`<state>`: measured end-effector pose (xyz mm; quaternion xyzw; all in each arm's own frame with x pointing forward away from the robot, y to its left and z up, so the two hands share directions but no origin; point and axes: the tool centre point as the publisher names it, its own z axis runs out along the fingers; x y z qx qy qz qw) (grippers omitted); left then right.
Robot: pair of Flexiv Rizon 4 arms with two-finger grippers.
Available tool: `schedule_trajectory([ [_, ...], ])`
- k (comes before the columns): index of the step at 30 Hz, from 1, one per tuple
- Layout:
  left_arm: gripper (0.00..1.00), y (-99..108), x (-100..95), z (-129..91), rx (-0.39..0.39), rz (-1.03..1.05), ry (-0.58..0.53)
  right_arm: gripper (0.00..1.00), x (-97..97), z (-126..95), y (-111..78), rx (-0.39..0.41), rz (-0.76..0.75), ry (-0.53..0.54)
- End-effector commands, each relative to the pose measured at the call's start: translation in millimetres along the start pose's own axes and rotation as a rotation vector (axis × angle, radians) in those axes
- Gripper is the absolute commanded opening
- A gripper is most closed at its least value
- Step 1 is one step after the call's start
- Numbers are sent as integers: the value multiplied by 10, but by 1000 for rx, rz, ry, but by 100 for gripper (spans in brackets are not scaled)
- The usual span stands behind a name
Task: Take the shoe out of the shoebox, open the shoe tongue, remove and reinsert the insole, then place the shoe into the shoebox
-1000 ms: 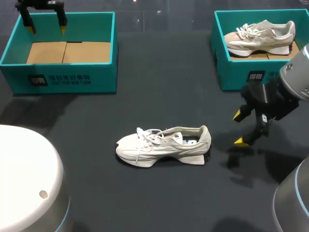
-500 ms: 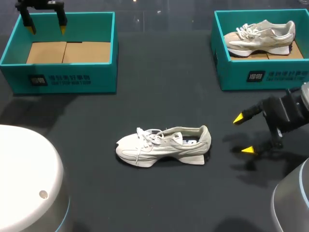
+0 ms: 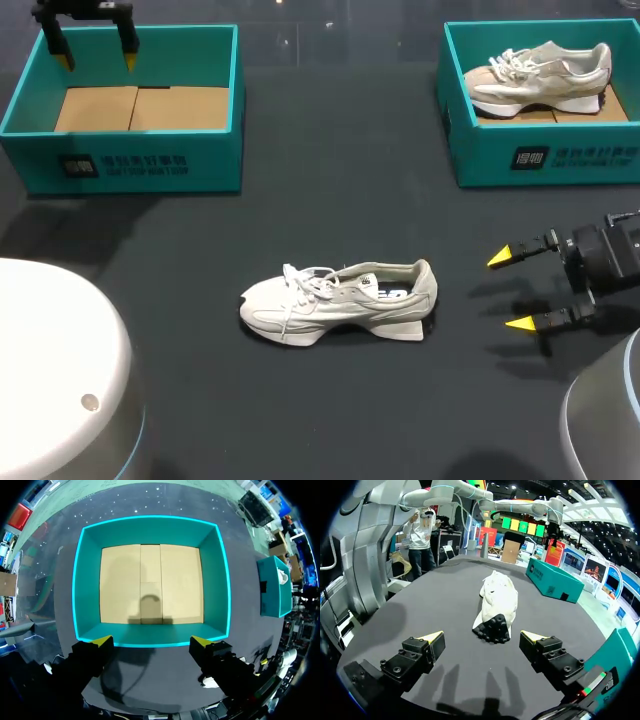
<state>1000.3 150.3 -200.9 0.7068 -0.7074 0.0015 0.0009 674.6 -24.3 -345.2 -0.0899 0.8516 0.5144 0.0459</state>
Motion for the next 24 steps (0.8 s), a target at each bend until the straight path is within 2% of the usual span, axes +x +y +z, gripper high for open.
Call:
schedule_trajectory([
  [1,100,0,2,-2,0,0,-1,100,-26,9,-22,-11,0,5],
  [3,100,0,2,-2,0,0,-1,100,-38,14,-71,-1,-21,8],
  [13,100,0,2,-2,0,0,-1,100,-116,46,-445,28,90,-22],
  [24,100,0,2,-2,0,0,-1,100,-191,78,-563,9,177,-31],
])
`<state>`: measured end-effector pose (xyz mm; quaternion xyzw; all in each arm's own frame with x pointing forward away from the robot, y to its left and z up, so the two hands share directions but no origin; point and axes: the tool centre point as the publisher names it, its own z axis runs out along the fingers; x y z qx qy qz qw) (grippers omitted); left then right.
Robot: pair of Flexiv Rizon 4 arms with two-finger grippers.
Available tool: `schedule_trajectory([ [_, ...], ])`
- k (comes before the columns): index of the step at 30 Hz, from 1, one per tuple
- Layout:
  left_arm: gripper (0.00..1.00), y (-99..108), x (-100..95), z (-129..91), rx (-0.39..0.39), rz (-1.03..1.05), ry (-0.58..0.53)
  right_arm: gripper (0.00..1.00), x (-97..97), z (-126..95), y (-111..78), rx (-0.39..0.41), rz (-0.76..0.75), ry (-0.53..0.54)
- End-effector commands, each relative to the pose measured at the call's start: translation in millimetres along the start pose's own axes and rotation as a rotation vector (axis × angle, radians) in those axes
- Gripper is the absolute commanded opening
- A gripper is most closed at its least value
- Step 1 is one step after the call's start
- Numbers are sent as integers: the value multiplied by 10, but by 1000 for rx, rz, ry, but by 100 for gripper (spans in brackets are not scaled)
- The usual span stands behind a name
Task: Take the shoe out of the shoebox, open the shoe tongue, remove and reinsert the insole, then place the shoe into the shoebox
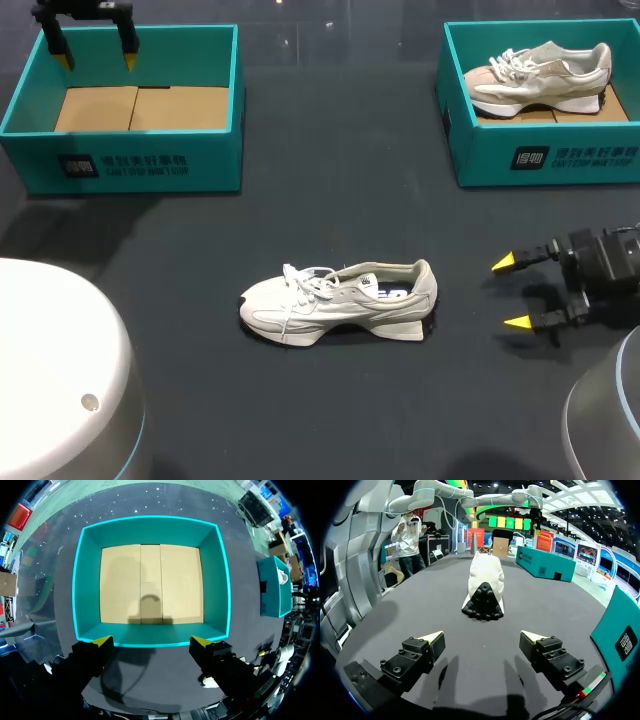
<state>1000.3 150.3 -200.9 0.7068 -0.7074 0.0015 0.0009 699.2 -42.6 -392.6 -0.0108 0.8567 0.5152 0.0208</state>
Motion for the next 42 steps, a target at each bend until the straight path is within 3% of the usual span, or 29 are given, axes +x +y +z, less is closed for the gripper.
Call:
schedule_trajectory([
  [1,100,0,2,-2,0,0,-1,100,-55,28,-9,1,20,6],
  [11,100,0,2,-2,0,0,-1,100,-10,176,77,-42,55,11],
  [24,100,0,2,-2,0,0,-1,100,-10,176,77,-42,55,11],
  [38,100,0,2,-2,0,0,-1,100,-12,613,168,-42,123,67],
  [42,100,0,2,-2,0,0,-1,100,24,631,214,-29,134,43],
])
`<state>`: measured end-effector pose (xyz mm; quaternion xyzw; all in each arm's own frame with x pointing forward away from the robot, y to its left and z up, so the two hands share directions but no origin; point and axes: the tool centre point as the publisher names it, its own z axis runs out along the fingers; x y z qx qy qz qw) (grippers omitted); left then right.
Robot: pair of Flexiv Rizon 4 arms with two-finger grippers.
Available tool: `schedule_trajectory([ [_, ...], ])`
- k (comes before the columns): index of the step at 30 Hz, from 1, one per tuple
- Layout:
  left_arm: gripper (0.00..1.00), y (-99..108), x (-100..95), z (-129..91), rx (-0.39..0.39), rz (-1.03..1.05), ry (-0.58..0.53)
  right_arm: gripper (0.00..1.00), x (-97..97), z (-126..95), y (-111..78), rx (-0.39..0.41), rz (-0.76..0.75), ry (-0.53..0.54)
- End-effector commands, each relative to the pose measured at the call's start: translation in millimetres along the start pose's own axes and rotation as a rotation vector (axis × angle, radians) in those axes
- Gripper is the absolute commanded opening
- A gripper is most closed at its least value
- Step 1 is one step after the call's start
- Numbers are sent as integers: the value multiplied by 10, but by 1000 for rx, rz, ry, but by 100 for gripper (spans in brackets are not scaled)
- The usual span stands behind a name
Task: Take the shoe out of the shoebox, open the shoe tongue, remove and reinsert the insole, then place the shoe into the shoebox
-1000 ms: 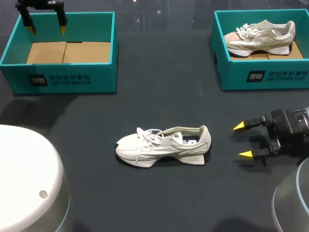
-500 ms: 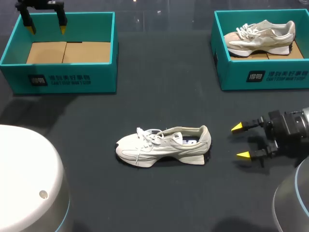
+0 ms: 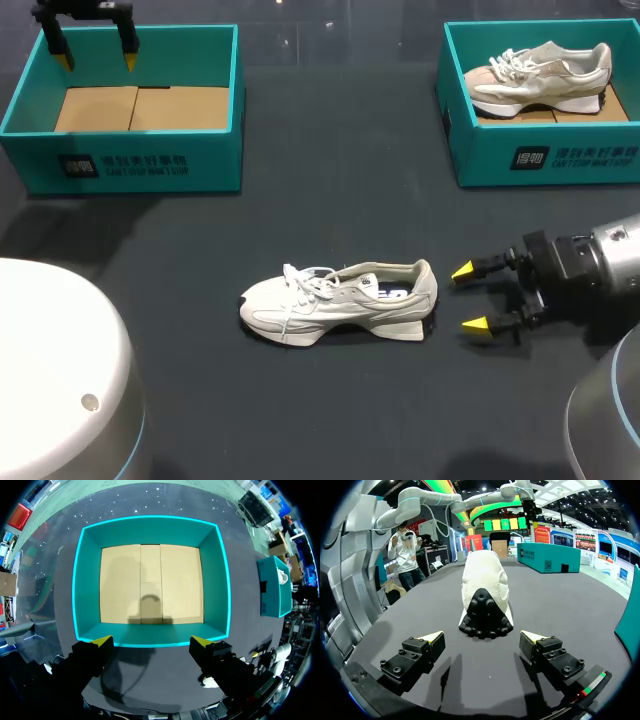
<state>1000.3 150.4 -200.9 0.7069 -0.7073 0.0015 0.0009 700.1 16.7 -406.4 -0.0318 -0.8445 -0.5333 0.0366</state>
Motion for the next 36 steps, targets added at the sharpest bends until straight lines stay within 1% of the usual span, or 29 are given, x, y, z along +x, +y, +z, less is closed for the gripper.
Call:
schedule_trajectory([
  [1,100,0,2,-2,0,0,-1,100,30,46,53,13,1,-11],
  [9,100,0,2,-2,0,0,-1,100,30,46,53,13,1,-11],
  [13,100,0,2,-2,0,0,-1,100,23,172,71,-14,5,-11],
  [18,100,0,2,-2,0,0,-1,100,-11,300,122,-11,33,0],
  [22,100,0,2,-2,0,0,-1,100,-9,361,166,-2,29,-6],
  [36,100,0,2,-2,0,0,-1,100,14,504,240,-14,-13,-16],
])
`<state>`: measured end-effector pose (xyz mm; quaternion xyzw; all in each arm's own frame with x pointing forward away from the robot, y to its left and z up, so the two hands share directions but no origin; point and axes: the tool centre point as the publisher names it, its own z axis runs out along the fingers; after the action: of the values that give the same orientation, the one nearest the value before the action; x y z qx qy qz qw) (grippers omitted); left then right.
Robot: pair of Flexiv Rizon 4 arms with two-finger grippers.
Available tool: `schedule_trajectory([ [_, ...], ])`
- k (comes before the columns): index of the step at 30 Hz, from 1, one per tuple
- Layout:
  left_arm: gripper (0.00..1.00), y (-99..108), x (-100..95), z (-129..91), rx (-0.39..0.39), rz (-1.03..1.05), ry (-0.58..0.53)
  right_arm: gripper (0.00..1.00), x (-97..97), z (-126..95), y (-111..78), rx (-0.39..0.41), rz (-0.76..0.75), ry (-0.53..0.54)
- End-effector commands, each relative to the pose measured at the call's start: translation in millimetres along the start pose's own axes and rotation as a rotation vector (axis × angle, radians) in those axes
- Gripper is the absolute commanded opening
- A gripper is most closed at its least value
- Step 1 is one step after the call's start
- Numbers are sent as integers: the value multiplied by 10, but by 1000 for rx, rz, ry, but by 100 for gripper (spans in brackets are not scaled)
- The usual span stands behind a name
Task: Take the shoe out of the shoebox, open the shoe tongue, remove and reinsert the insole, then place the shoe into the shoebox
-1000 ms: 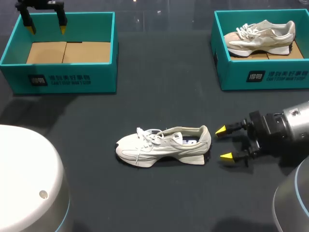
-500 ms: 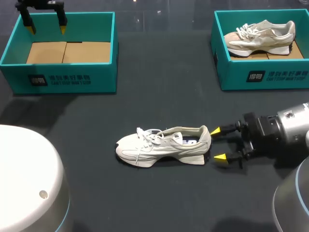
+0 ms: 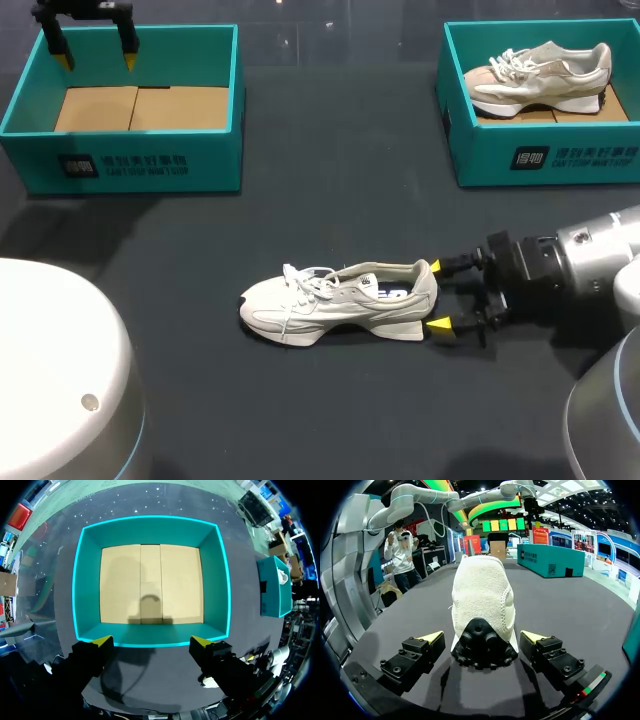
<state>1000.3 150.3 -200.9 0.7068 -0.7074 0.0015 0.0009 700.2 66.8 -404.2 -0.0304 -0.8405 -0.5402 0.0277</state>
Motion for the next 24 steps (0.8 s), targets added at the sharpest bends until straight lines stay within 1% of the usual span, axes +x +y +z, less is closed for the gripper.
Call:
schedule_trajectory([
  [1,100,0,2,-2,0,0,-1,100,11,77,14,1,-6,-2],
  [7,100,0,2,-2,0,0,-1,100,-1,151,62,21,-22,-19],
  [24,100,0,2,-2,0,0,-1,100,-33,260,88,19,-38,-21],
])
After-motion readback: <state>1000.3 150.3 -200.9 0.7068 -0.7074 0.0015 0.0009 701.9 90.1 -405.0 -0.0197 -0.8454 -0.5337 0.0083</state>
